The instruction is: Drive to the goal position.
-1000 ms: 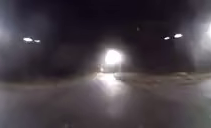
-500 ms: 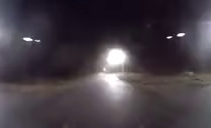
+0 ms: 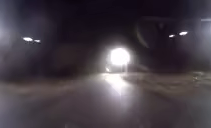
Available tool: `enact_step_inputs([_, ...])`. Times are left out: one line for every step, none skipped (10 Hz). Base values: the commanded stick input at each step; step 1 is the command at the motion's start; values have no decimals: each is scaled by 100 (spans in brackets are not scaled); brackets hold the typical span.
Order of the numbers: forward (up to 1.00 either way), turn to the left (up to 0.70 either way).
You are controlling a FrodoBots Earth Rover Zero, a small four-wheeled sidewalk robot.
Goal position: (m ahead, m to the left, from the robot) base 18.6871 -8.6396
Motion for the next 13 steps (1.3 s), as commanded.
enact_step_inputs([100, 3])
enact_step_inputs([100, 3])
enact_step_inputs([100, 4])
enact_step_inputs([100, 4])
enact_step_inputs([100, 4])
enact_step_inputs([100, 3])
enact_step_inputs([100, 2])
enact_step_inputs([100, 2])
enact_step_inputs([100, 1])
enact_step_inputs([100, 0])
enact_step_inputs([100, 0])
enact_step_inputs([100, 0])
enact_step_inputs([100, 0])
